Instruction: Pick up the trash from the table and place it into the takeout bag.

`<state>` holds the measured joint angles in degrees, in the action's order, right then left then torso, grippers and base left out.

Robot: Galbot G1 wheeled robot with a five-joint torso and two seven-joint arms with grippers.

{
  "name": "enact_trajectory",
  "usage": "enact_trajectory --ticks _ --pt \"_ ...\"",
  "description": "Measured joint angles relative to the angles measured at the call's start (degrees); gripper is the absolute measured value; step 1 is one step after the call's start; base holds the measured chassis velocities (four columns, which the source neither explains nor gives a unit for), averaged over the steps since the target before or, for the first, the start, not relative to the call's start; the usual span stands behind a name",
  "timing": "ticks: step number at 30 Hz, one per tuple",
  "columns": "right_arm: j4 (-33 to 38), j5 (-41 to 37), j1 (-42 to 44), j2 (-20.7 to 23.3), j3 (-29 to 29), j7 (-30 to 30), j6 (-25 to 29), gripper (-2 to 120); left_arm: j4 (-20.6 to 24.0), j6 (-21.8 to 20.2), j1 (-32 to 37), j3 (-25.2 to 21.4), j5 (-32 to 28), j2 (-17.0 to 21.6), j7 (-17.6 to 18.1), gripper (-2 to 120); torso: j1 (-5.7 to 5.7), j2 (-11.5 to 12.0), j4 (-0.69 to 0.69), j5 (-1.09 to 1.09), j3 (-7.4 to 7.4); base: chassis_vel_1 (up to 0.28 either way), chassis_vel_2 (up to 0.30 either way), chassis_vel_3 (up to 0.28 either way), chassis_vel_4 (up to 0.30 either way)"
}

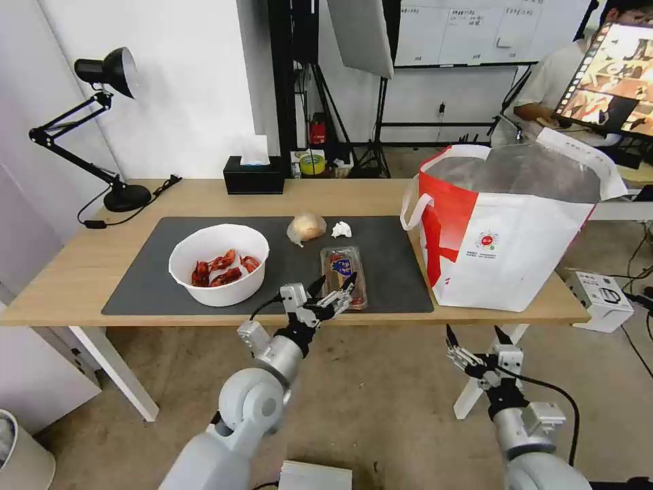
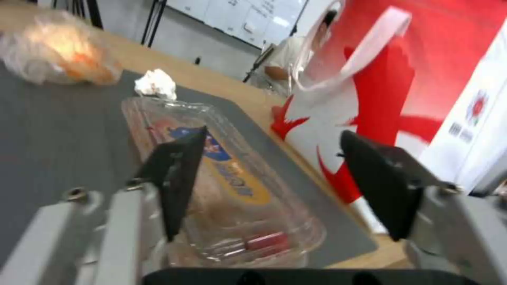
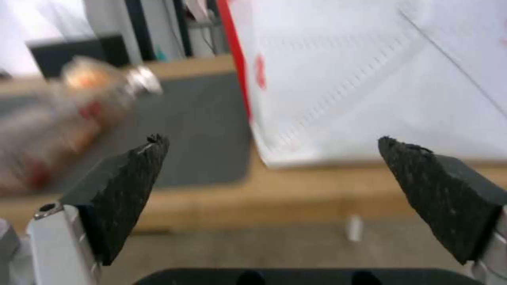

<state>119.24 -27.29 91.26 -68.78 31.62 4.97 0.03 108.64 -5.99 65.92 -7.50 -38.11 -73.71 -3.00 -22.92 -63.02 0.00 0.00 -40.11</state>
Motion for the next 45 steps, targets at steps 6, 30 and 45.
enact_trajectory --ticks 6,30,45 --pt "1.44 -10.49 -5.63 1.26 -2.32 -0.62 -3.88 100 -0.69 0.67 -0.09 0.42 5.05 0.55 -2.03 47 0.0 0.0 0.0 -0.01 0.0 0.0 0.0 0.0 0.0" --pt "-10.28 -34.58 -26.1 -1.33 -14.13 4.49 -12.55 100 -3.36 4.01 0.43 0.41 13.14 0.89 -3.03 0 0.0 0.0 0.0 -0.01 0.0 0.0 0.0 0.0 0.0" --pt "-18.53 -36.96 -35.5 -5.02 -19.4 6.44 -15.13 100 -5.73 5.21 -0.16 1.01 15.96 -0.87 -4.36 0 0.0 0.0 0.0 0.0 0.0 0.0 0.0 0.0 0.0"
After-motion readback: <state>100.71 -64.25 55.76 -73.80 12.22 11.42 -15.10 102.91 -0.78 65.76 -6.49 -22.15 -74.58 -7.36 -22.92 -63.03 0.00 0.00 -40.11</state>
